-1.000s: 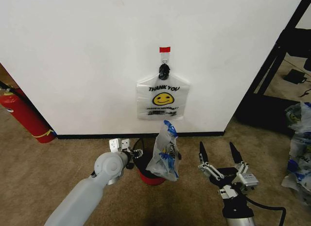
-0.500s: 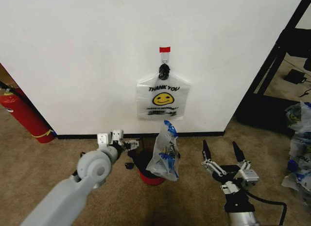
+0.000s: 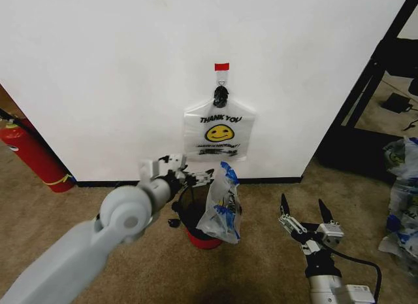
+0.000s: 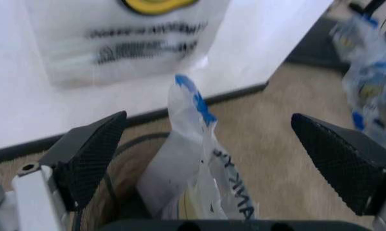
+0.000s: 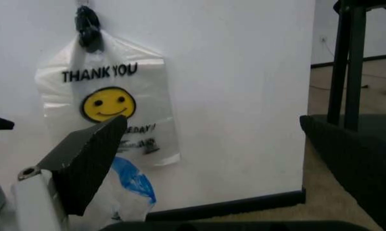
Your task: Pick up the garbage bag from the wall and place it over the trash bin.
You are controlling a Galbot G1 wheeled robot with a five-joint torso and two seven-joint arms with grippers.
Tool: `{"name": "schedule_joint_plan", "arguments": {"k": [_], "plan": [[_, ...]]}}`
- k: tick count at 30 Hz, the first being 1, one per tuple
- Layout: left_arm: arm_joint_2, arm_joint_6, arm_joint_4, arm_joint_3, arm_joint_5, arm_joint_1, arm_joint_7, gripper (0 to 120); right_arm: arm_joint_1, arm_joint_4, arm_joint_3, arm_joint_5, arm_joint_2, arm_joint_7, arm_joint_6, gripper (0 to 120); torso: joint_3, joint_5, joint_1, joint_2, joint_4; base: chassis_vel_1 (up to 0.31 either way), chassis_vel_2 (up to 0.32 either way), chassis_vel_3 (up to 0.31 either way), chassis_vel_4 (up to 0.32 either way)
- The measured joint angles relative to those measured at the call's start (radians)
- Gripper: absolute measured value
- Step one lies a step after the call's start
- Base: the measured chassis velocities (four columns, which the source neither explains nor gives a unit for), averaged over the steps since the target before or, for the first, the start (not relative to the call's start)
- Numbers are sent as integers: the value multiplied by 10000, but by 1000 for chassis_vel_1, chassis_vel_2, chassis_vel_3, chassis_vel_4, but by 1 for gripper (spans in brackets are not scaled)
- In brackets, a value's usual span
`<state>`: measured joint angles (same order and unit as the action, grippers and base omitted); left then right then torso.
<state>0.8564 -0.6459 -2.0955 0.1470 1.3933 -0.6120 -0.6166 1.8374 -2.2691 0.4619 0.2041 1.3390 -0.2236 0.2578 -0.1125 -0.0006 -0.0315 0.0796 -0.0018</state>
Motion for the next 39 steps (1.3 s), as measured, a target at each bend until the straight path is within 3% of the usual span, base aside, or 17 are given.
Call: {"name": "schedule_joint_plan", "arguments": {"k": [8, 13, 17, 39], "plan": [[317, -284, 918, 1391, 404, 874, -234, 100, -78, 223, 34, -29, -153, -3, -99, 100, 0, -2, 0, 0, 3, 0, 0, 0, 0], [525, -290, 1143, 1550, 396, 837, -161, 98, -185, 267, -3, 90, -253, -29, -299, 100, 0, -3, 0, 0, 5, 0, 0, 0, 0], [639, -272, 1297, 1612, 304, 766, -77, 90, -254, 294, 12, 306, -453, -82, -471, 100, 0, -2, 0, 0, 3, 0, 0, 0, 0], [567, -80, 1573, 1551, -207, 381, 393, 11, -1289, 634, -514, 1674, -1752, -318, -1431, 100, 0, -3, 0, 0, 2, 0, 0, 0, 0]]}}
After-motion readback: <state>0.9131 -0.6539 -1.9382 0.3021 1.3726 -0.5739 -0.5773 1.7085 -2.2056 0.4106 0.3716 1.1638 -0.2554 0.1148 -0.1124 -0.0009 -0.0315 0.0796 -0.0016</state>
